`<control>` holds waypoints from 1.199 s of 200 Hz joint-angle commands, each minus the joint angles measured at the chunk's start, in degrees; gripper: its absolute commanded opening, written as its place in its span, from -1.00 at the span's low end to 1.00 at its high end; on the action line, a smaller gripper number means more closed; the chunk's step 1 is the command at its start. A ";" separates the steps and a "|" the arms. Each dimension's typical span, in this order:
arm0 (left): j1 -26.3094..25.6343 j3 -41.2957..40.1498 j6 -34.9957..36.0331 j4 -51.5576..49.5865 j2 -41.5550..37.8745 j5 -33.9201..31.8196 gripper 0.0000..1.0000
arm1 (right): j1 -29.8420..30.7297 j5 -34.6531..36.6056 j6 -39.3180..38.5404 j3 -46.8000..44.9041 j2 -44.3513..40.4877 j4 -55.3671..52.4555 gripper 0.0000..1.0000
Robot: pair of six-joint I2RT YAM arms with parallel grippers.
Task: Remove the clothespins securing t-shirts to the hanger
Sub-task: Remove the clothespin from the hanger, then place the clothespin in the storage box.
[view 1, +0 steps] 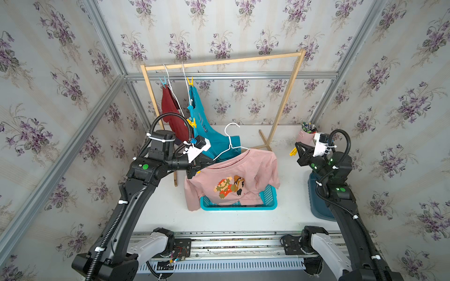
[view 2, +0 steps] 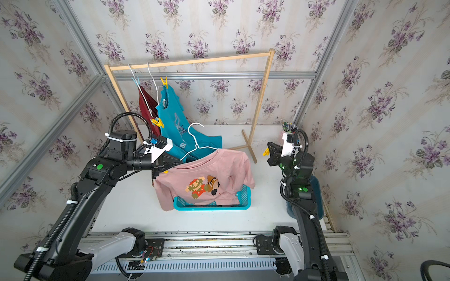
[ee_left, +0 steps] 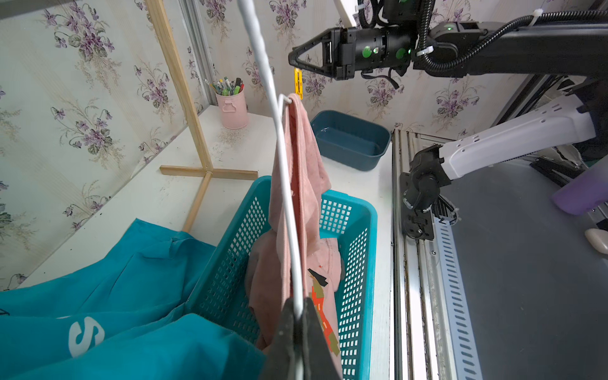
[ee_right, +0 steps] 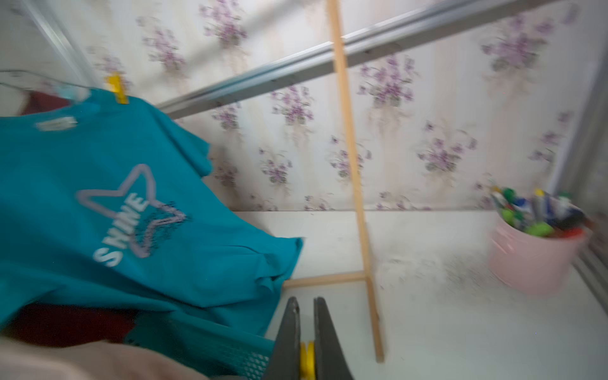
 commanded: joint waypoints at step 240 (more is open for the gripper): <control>-7.38 -2.02 -0.40 5.67 -3.43 3.09 -1.00 | -19.45 13.01 10.46 -17.17 11.66 -0.83 0.36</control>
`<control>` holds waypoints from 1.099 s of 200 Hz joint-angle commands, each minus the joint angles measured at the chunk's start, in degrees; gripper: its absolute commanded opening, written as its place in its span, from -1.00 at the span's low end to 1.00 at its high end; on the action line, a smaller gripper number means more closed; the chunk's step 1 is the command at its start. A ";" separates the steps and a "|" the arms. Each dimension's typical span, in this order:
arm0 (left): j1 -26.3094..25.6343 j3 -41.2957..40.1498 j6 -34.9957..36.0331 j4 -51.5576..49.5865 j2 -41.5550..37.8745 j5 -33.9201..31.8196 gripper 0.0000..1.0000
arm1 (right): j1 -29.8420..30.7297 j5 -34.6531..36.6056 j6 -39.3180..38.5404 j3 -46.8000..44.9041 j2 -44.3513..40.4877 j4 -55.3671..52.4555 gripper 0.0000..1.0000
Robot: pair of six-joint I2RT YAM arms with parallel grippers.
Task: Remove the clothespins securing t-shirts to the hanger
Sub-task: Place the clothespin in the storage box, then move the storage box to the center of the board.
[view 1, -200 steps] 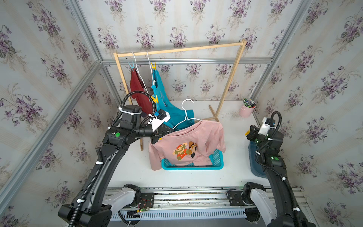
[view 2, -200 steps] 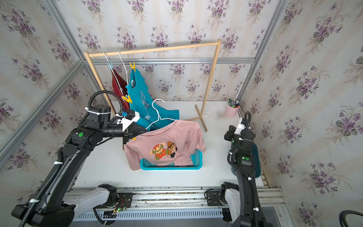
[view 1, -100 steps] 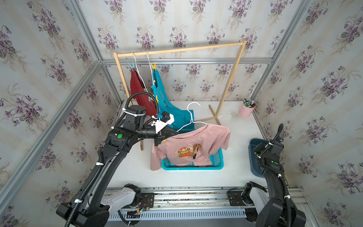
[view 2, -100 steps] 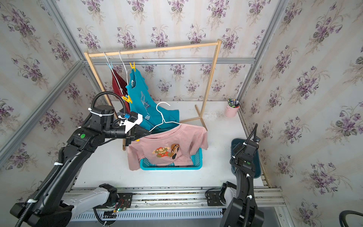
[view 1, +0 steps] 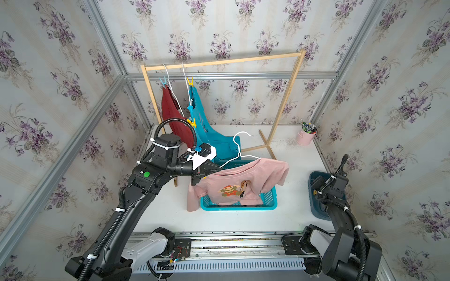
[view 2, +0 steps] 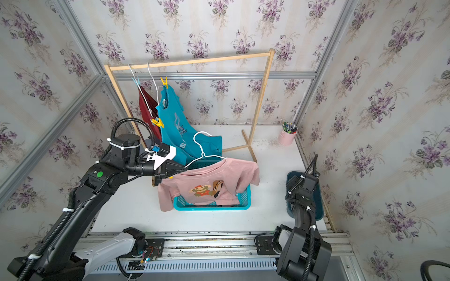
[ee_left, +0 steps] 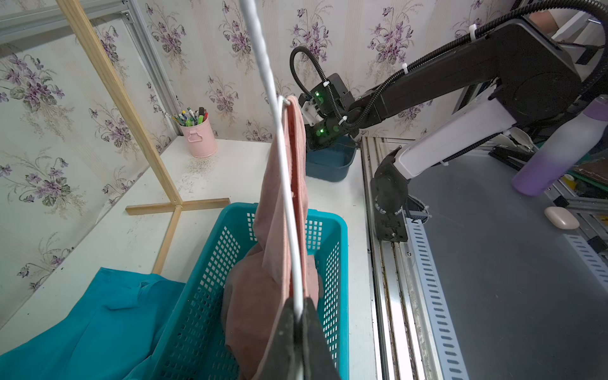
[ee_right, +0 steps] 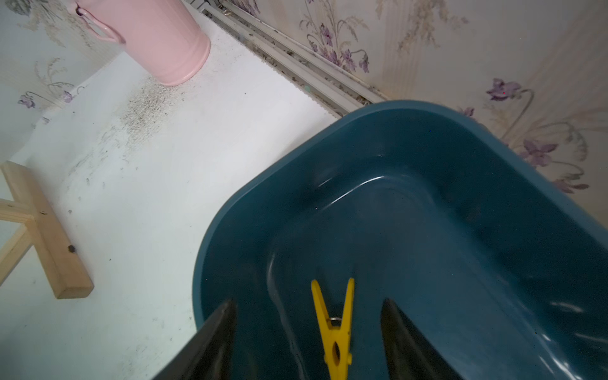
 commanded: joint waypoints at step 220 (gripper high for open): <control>-0.41 0.95 -1.52 3.03 3.22 1.54 -1.00 | 13.82 -30.11 6.50 16.74 23.26 11.38 0.11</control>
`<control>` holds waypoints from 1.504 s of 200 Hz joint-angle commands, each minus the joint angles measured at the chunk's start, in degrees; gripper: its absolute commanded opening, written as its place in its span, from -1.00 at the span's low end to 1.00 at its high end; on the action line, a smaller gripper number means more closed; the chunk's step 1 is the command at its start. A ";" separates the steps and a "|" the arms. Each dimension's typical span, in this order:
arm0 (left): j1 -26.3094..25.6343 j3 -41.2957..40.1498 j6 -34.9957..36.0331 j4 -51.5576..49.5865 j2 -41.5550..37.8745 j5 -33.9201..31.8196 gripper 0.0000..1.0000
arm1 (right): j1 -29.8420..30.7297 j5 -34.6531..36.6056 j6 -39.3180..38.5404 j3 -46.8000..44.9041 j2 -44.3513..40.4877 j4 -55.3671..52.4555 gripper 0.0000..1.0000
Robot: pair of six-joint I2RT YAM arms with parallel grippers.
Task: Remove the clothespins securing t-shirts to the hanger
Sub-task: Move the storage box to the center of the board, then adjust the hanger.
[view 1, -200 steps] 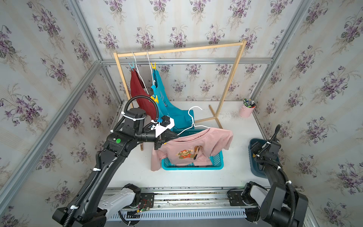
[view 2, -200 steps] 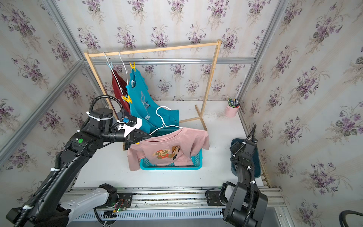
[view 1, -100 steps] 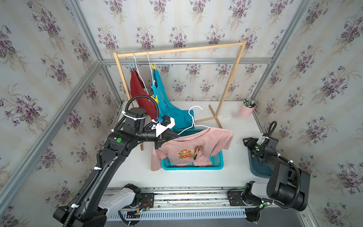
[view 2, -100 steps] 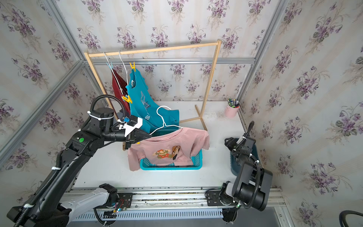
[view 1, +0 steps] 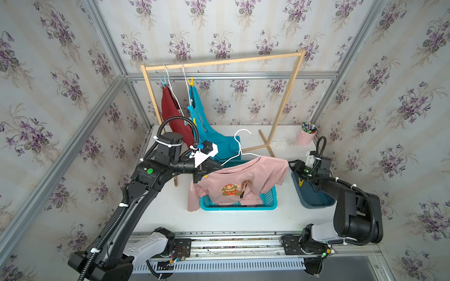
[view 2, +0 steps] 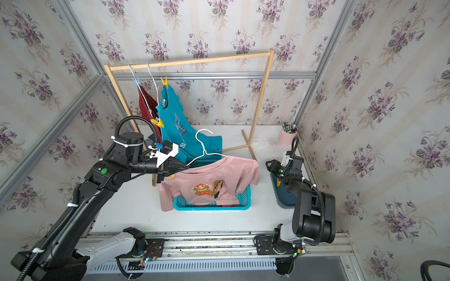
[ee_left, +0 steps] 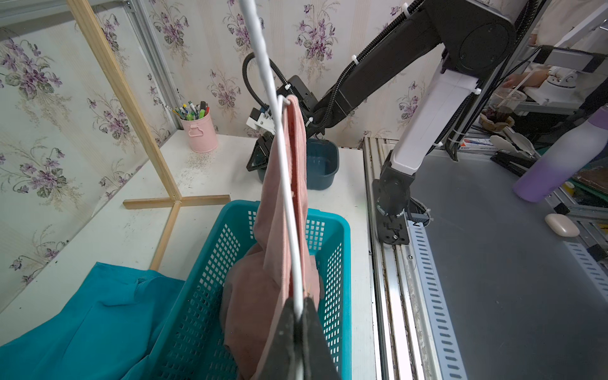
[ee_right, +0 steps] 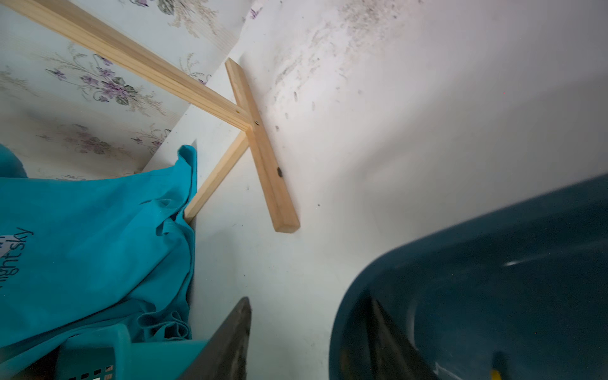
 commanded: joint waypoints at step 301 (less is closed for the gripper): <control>-16.58 21.49 -3.91 7.37 10.25 -14.71 -1.00 | 48.79 8.83 -17.75 24.16 -41.58 -3.80 0.39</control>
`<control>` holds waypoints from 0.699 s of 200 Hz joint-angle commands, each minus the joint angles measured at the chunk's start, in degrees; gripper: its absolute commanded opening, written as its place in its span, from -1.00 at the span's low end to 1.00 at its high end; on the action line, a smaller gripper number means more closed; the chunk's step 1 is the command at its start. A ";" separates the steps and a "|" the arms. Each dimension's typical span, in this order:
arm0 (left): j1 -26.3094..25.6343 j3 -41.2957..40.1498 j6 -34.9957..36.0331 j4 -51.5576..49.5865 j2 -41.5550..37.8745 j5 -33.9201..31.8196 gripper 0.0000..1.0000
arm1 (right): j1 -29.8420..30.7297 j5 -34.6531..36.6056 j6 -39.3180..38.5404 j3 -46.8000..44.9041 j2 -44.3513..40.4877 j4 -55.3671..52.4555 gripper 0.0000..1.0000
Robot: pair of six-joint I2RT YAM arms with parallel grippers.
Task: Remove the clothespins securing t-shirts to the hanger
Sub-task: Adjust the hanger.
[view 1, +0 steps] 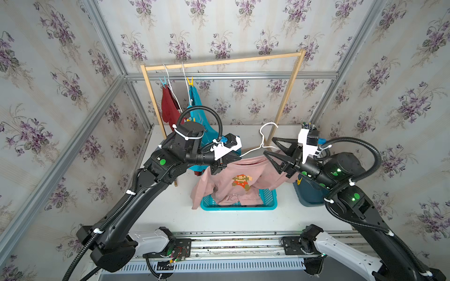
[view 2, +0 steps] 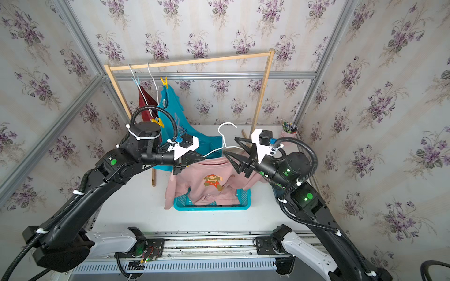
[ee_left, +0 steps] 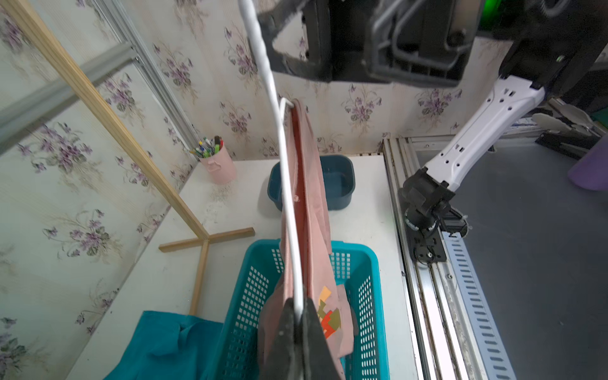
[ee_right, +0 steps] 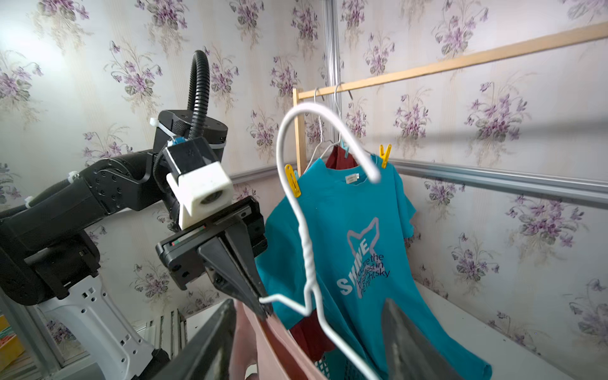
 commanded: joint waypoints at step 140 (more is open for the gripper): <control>4.29 -25.67 -2.92 31.19 -6.56 -3.86 -1.00 | 0.00 6.25 -1.09 0.84 -0.34 0.56 0.39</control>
